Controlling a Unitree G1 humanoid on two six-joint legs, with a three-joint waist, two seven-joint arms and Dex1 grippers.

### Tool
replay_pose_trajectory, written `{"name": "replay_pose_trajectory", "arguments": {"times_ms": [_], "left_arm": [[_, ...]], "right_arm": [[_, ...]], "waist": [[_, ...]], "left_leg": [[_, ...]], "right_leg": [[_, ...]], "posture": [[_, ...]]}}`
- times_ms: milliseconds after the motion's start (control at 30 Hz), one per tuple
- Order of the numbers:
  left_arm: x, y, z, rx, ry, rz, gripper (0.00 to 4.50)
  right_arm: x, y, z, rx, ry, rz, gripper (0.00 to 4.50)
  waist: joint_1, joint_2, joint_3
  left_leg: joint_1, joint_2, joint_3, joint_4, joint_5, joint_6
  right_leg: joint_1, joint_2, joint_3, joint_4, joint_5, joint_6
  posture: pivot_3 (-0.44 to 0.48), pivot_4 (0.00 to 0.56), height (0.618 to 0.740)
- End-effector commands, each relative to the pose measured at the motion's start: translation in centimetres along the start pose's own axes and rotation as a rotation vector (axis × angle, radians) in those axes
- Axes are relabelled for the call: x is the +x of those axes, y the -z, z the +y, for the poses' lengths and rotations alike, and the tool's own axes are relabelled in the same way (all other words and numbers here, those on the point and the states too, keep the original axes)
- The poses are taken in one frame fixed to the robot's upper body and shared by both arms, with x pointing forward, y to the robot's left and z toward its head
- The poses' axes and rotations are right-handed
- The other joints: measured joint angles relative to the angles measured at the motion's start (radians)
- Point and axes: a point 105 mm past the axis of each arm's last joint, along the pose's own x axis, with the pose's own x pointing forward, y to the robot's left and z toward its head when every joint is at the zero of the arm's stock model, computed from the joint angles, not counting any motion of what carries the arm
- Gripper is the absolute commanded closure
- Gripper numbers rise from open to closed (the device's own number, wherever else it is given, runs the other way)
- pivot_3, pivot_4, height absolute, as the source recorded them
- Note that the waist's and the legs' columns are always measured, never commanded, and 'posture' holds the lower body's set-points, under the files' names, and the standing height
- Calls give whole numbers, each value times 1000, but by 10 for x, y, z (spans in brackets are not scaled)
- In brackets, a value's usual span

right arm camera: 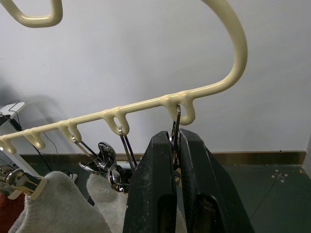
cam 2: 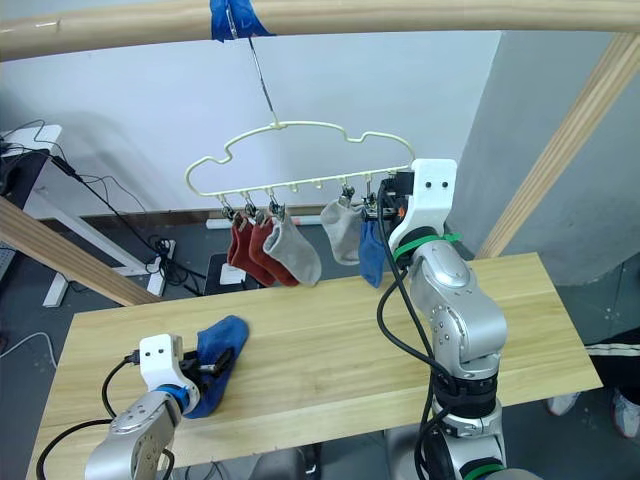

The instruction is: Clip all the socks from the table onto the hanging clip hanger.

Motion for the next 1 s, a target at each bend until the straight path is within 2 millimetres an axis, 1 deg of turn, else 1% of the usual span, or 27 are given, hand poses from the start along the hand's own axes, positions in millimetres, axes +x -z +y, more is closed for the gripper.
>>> {"name": "replay_pose_trajectory", "arguments": {"times_ms": [33, 167, 200, 267, 333, 367, 400, 433, 467, 500, 533, 567, 600, 733, 767, 833, 933, 1000], "left_arm": [[-3, 12, -2, 5, 23, 41, 2053], [-3, 8, -8, 30, 71, 19, 2807], [-3, 3, -13, 54, 103, -3, 2949], [-3, -9, -30, 148, 206, -68, 3248], [-4, -13, -35, 186, 246, -92, 3836], [-4, -33, -53, 304, 346, -194, 4147], [-6, -58, -76, 388, 452, -316, 4417], [-9, -75, -92, 449, 525, -401, 4464], [-12, -85, -101, 482, 567, -453, 4464], [-15, -97, -119, 525, 650, -510, 4464], [-17, -104, -131, 561, 707, -544, 4464], [-22, -114, -150, 583, 794, -587, 4464], [-25, -120, -162, 597, 851, -614, 4464], [-38, -144, -203, 510, 997, -679, 4464], [-39, -148, -212, 502, 1006, -699, 4464], [-38, -153, -221, 493, 1006, -717, 4464], [-31, -160, -229, 466, 955, -741, 4464], [-23, -163, -235, 436, 914, -742, 4464]], "right_arm": [[-2, -13, 10, 0, -44, -55, 4500], [-2, -12, 10, 0, -43, -53, 4500], [-2, -13, 9, -1, -42, -54, 4500], [-2, -13, 9, -3, -40, -55, 4500], [-2, -13, 9, -3, -40, -56, 4500], [-2, -13, 8, -5, -38, -57, 4500], [-2, -14, 7, -7, -35, -58, 4500], [-3, -14, 7, -8, -33, -58, 4500], [-3, -14, 6, -9, -31, -59, 4500], [-3, -15, 6, -11, -30, -60, 4500], [-3, -15, 6, -12, -29, -60, 4500], [-3, -16, 6, -14, -28, -62, 4500], [-3, -16, 5, -15, -28, -63, 4500], [-3, -18, 5, -18, -24, -69, 4500], [-3, -18, 5, -18, -23, -70, 4500], [-3, -19, 5, -18, -22, -71, 4500], [-4, -19, 5, -17, -22, -72, 4500], [-4, -19, 5, -18, -23, -72, 4500]], "waist": [[-1, 0, -1], [0, 1, -1], [0, 1, -1], [-1, 1, -1], [0, 1, -1], [0, 1, -1], [0, 1, -1], [4, 1, -1], [8, 1, -1], [9, 1, -1], [7, 1, -1], [3, 1, -1], [2, 1, -1], [-16, 1, -1], [-17, 1, -1], [-19, 1, -1], [-23, 1, -1], [-23, 1, -1]], "left_leg": [[0, 0, 0, 0, 0, 0], [0, 0, 0, 0, 0, 0], [0, 0, 0, 0, 0, 0], [0, 0, 0, 0, 0, 0], [0, 0, 0, -1, 0, 0], [0, 0, 0, -1, 0, 0], [0, 0, 0, -1, 0, 0], [0, 0, 0, -1, 0, 0], [-1, 0, -1, -1, 1, -1], [-2, 0, -3, -1, 3, -3], [-2, 0, -2, -1, 3, -3], [-2, -1, -1, -1, 3, -3], [-2, -1, 0, -1, 3, -3], [-2, -2, 2, -2, 3, -2], [-2, -2, 1, -2, 3, -2], [-2, -2, 0, -2, 3, -2], [-2, -2, 0, -1, 3, -2], [-2, -3, 0, -1, 3, -2]], "right_leg": [[0, 0, 0, 0, 0, 0], [0, 0, 0, 0, 0, 0], [0, 0, 0, 0, 0, 0], [0, 0, 0, 0, 0, 0], [0, 0, 0, -1, 0, 0], [0, 0, 0, -1, 0, 0], [0, 0, 0, -1, 0, 0], [0, 0, 0, -1, 0, 0], [0, 0, -1, -1, 0, 0], [0, 0, -2, -1, 0, -1], [0, 0, -2, -2, 1, 0], [0, 0, -1, -2, 2, 0], [0, 0, 0, -2, 2, 1], [0, 0, 1, -3, 3, 2], [-1, 0, 1, -3, 3, 2], [-1, 1, 0, -2, 3, 2], [0, 1, 0, -2, 3, 2], [0, 1, 1, -2, 3, 2]], "posture": [[-270, 239, 740], [-269, 239, 740], [-272, 241, 740], [-272, 241, 740], [-272, 241, 740], [-277, 244, 740], [-277, 245, 740], [-277, 245, 740], [-277, 245, 740], [-282, 245, 740], [-282, 245, 740], [-282, 245, 740], [-282, 245, 740], [-299, 244, 740], [-299, 244, 740], [-304, 244, 740], [-307, 244, 740], [-308, 244, 740]]}}
